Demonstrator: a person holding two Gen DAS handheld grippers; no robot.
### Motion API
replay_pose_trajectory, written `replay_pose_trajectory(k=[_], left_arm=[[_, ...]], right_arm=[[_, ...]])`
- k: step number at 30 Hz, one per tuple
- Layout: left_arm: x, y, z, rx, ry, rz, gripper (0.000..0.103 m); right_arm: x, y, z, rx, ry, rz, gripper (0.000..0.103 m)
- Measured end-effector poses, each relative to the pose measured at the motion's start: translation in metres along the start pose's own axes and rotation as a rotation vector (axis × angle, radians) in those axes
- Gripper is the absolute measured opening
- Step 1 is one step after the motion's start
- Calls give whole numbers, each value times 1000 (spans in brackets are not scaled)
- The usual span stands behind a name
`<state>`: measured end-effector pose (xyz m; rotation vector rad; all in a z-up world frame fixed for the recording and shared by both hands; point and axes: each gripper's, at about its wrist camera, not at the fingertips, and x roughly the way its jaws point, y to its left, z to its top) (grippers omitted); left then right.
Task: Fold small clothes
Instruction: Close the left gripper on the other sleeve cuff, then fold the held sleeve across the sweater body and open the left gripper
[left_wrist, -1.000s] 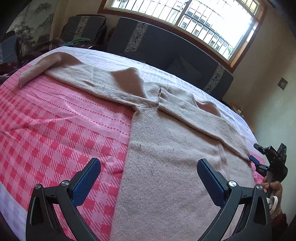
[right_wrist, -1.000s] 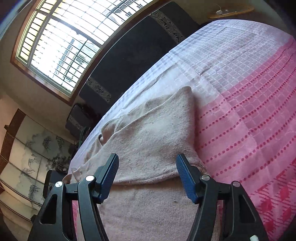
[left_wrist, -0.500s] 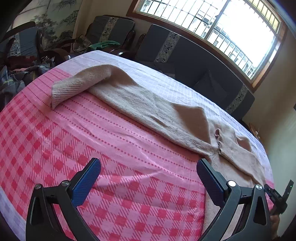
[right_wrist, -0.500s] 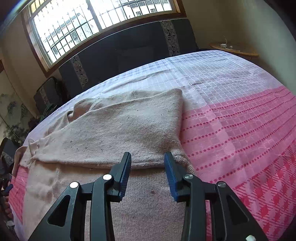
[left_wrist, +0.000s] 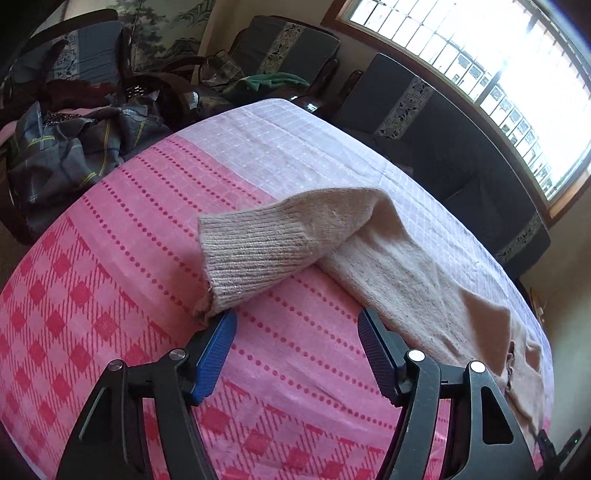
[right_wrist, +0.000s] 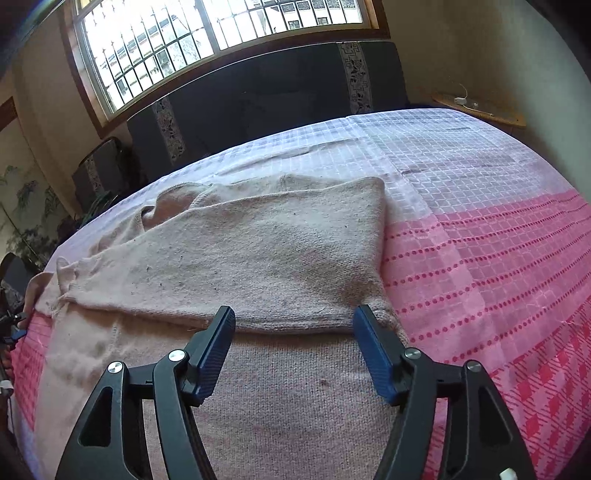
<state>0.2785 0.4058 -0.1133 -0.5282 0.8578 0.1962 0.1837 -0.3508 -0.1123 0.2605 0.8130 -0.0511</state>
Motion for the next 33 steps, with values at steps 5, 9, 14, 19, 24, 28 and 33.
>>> replay_pose_trajectory(k=[5, 9, 14, 19, 24, 28, 33], left_arm=[[10, 9, 16, 13, -38, 41, 68], [18, 7, 26, 29, -41, 50, 68], [31, 23, 45, -127, -19, -50, 8], [39, 25, 59, -143, -26, -22, 5], [19, 16, 70, -138, -119, -89, 4], [23, 21, 81, -140, -55, -31, 6], [30, 36, 78, -183, 44, -56, 15]], right_arm=[[0, 1, 0, -4, 2, 6, 66], [-1, 3, 0, -9, 4, 10, 69], [-1, 3, 0, -7, 2, 28, 73], [-1, 2, -1, -7, 3, 36, 75], [-1, 2, 0, -8, 5, 45, 77], [-1, 3, 0, -8, 4, 49, 78], [-1, 3, 0, -8, 4, 53, 79]])
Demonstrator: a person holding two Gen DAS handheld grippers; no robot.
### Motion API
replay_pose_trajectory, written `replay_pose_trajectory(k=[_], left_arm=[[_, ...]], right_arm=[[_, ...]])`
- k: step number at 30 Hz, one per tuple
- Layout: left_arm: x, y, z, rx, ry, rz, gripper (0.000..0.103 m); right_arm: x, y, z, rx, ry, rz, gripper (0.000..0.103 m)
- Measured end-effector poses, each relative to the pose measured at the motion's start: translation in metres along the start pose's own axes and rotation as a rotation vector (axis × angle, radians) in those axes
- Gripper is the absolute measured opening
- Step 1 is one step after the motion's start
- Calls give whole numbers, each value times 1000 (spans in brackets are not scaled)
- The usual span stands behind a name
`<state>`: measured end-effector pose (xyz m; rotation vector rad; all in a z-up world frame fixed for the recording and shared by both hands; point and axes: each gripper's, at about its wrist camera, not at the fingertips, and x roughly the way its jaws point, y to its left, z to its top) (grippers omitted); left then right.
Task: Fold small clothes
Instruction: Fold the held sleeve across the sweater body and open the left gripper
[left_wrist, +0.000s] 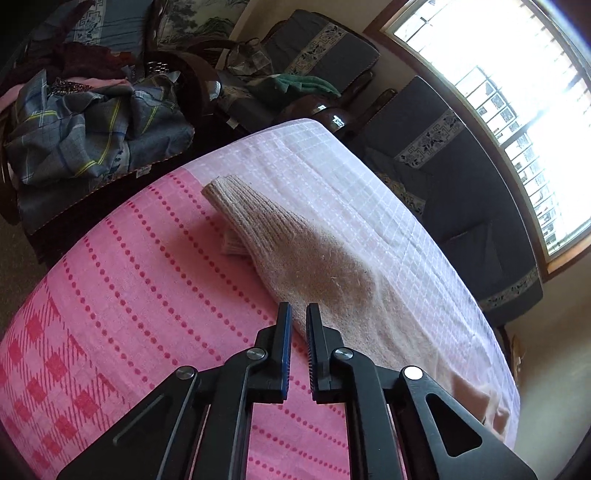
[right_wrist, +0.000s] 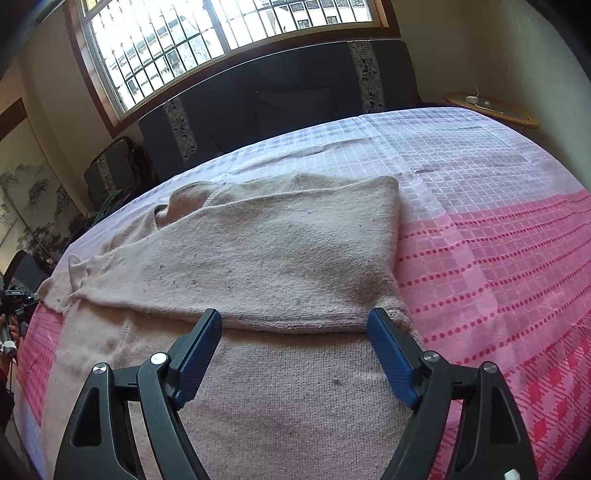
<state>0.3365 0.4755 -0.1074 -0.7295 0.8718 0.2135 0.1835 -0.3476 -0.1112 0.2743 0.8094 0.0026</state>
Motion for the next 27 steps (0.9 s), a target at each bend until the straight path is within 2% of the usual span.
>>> replay_pose_trajectory(k=[2, 3, 4, 5, 7, 10, 11, 12, 13, 14, 16, 18, 22, 25, 27], left_arm=[[1, 6, -1, -23, -17, 20, 33], [3, 10, 0, -47, -15, 20, 38], [8, 15, 1, -79, 0, -1, 46], [8, 17, 3, -97, -24, -24, 53], [12, 15, 8, -106, -33, -27, 57], [23, 0, 14, -35, -18, -24, 58], [25, -6, 14, -1, -21, 2, 50], [27, -13, 12, 27, -22, 36, 29], [29, -18, 9, 39, -19, 63, 4], [25, -24, 5, 38, -48, 47, 4], [8, -46, -5, 47, -110, -59, 4], [-11, -85, -19, 114, -138, -164, 4], [-57, -197, -66, 294, -145, -389, 4], [-79, -278, -120, 386, -93, -571, 4], [-77, -330, -164, 437, -28, -646, 4]], right_arm=[[0, 0, 0, -1, 0, 0, 79], [0, 0, 0, -1, 0, -1, 79], [0, 0, 0, -1, 0, -1, 80], [0, 1, 0, -1, 1, -1, 80], [0, 1, 0, -1, 1, -2, 80], [1, 1, -1, -5, 3, -4, 80], [1, 2, -1, -6, 4, -5, 80], [1, 2, -1, -7, 4, -5, 80], [1, 2, -1, -6, 3, -4, 81], [1, 2, -1, -5, 3, -4, 81], [1, 2, -1, -4, 3, 0, 81], [1, 1, -1, -1, 2, 5, 81], [0, -3, 0, 18, -7, 26, 81], [-3, -7, 0, 39, -22, 45, 81], [-5, -10, 1, 47, -31, 56, 81]])
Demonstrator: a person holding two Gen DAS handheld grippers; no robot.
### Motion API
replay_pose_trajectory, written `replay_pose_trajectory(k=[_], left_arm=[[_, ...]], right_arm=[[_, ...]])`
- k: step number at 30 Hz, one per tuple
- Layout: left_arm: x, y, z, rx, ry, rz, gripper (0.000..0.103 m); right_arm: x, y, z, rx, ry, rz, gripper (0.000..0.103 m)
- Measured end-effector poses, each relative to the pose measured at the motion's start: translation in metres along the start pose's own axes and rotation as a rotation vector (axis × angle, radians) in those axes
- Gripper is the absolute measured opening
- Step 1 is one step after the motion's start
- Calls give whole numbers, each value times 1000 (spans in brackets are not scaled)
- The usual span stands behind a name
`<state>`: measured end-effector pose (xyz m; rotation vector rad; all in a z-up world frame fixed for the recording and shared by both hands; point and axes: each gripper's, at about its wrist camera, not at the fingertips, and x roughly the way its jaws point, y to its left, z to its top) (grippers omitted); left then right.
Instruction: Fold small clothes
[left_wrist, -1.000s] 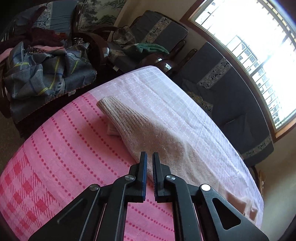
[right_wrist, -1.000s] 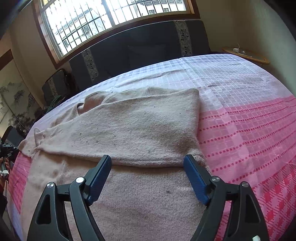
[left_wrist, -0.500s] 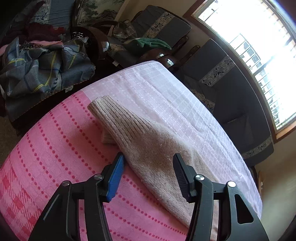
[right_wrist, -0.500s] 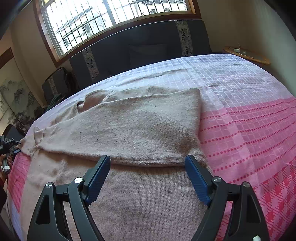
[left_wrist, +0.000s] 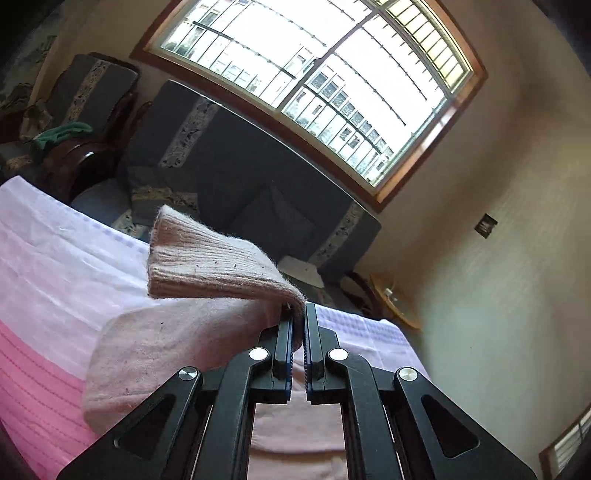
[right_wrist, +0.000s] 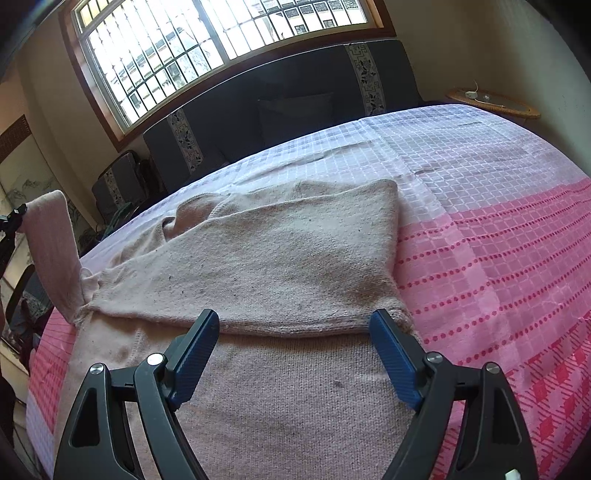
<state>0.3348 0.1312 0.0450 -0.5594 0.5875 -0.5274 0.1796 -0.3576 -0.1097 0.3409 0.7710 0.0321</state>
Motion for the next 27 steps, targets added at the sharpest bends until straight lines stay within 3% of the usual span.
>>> replay_pose_trajectory(k=[2, 4, 7, 9, 12, 15, 16, 17, 19, 21, 23, 27], left_arm=[[46, -47, -31, 60, 71, -65, 4], [91, -79, -70, 120, 130, -48, 5], [155, -95, -133, 137, 299, -76, 5], [172, -99, -169, 162, 355, -53, 5], [155, -107, -192, 223, 342, -14, 8], [116, -102, -187, 222, 296, -8, 15], [100, -91, -182, 220, 256, 19, 31], [82, -81, -180, 214, 206, 55, 61], [50, -53, -172, 172, 81, 118, 81], [33, -27, -168, 129, 12, 154, 81], [31, 3, -166, 47, 17, 188, 81], [30, 44, -170, -174, 47, 97, 81]], right_arm=[[-1, -2, 0, 8, -5, 9, 81], [-2, -3, 1, 16, -9, 23, 82], [-5, -8, 1, 38, -14, 49, 82], [-6, -11, 1, 54, -17, 69, 82], [-8, -16, 2, 76, -20, 102, 83], [-9, -18, 4, 92, -20, 123, 84], [-11, -16, 5, 92, -19, 123, 84], [-14, -11, 6, 89, -22, 131, 84], [-20, 16, 9, 17, -25, 135, 85], [-19, 59, 15, -127, -23, 95, 85], [-8, 103, 19, -271, -14, 26, 85], [46, 155, 20, -497, 68, -227, 83]])
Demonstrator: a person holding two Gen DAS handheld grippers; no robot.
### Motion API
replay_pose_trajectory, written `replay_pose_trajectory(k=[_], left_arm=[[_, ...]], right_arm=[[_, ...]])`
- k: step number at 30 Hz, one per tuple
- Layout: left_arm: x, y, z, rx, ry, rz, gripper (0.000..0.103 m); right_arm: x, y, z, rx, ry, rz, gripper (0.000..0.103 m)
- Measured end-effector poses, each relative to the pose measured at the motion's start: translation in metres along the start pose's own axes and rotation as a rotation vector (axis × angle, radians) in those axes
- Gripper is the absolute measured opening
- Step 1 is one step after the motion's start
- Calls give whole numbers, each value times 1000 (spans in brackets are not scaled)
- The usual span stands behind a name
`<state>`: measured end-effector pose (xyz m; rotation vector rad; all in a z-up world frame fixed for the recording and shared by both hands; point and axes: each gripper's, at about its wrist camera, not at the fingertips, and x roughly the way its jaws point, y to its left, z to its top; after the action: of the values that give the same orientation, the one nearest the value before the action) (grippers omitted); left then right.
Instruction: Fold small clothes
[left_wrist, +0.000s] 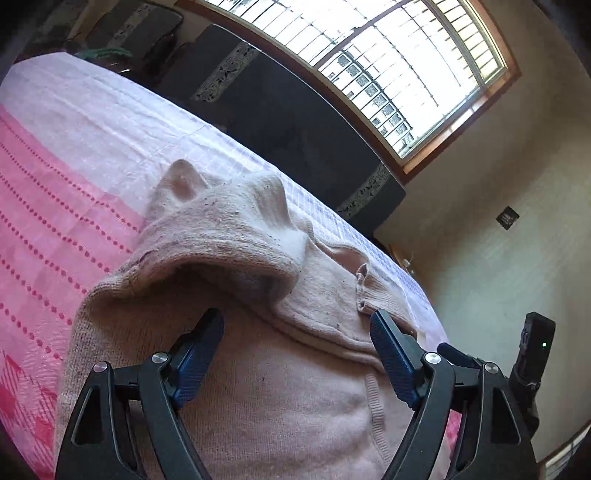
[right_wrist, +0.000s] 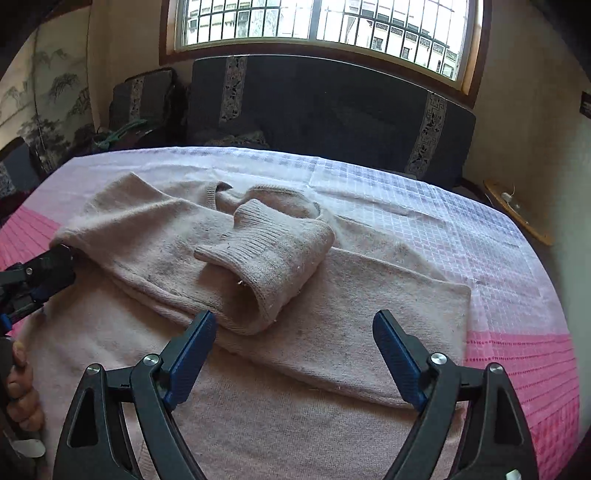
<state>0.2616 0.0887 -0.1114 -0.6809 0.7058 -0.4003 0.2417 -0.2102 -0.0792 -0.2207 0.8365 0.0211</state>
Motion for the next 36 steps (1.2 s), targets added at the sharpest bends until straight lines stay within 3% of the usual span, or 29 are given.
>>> replay_pose_trajectory(k=[2, 4, 7, 10, 13, 15, 24, 30, 36], left_arm=[[2, 2, 1, -3, -3, 8, 81], [2, 0, 0, 17, 3, 37, 81], [5, 0, 0, 16, 7, 49, 81], [5, 2, 0, 9, 1, 57, 81], [7, -2, -1, 21, 13, 77, 81], [6, -2, -2, 18, 10, 74, 81], [1, 7, 1, -22, -38, 54, 81], [0, 12, 5, -51, -74, 34, 81], [-5, 28, 9, -126, -116, 89, 58]], right_arm=[[15, 7, 8, -34, 3, -40, 67], [22, -4, 14, 22, 10, -34, 7], [17, -60, 8, 325, -24, 93, 6], [21, -127, -38, 702, -22, 261, 7], [36, -164, -83, 862, 21, 345, 8], [36, -177, -98, 956, -20, 474, 14], [43, -191, -109, 1037, -55, 537, 16], [50, -200, -113, 1089, -41, 551, 6], [53, -191, -107, 1027, 4, 562, 5]])
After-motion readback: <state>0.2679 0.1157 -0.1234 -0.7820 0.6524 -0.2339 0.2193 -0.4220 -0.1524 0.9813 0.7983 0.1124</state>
